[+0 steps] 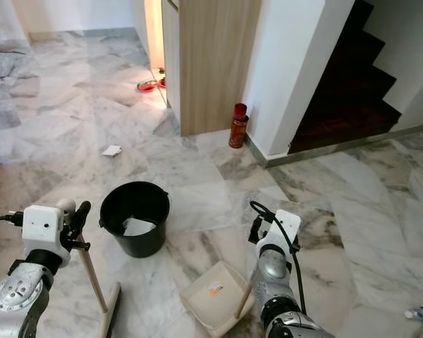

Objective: Sweep floor

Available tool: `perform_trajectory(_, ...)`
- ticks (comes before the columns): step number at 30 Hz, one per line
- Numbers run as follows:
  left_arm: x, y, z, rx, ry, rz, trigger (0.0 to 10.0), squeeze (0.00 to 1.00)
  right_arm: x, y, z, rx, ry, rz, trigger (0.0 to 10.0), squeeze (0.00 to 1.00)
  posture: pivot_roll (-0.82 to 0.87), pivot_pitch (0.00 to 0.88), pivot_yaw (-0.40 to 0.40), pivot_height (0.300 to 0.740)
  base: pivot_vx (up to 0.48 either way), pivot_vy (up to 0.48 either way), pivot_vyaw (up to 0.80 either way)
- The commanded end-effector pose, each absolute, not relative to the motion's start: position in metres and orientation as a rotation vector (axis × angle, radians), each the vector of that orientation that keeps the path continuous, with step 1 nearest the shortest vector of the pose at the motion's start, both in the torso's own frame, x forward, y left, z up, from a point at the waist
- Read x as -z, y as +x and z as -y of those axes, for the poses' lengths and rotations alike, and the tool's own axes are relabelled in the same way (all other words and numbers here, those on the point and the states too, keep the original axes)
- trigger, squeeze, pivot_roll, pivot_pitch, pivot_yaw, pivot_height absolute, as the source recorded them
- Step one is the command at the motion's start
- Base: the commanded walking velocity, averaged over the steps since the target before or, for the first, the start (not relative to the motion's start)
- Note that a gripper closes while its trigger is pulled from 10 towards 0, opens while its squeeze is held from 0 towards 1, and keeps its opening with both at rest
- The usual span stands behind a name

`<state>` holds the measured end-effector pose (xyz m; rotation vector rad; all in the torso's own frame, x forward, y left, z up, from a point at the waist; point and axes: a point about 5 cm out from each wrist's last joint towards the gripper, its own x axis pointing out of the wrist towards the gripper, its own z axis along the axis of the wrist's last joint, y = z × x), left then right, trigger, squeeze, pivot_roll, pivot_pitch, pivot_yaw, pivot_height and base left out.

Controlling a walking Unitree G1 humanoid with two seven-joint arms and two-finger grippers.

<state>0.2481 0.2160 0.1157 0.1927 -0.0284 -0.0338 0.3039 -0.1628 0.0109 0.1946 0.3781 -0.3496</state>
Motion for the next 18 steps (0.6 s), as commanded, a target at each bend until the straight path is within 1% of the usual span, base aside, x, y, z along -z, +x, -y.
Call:
perform_trajectory(1,-0.121,0.252,-0.215,0.044,0.209,0.055,10.0,0.00,-0.014,0.307,0.163,0.349,0.195,-0.368,10.0,0.00,0.29,0.002,-0.072,0.740,0.000,0.000,0.00)
perform_trajectory(9,-0.121,0.255,-0.212,0.049,0.186,0.064,10.0,0.00,-0.016,0.308,0.171,0.364,0.182,-0.361,10.0,0.00,0.28,0.009,-0.076,0.740,0.000,0.000,0.00)
perform_trajectory(18,-0.117,0.250,-0.212,0.046,0.171,0.058,10.0,0.00,-0.015,0.306,0.177,0.380,0.160,-0.361,10.0,0.00,0.28,0.027,-0.084,0.740,0.000,0.000,0.00)
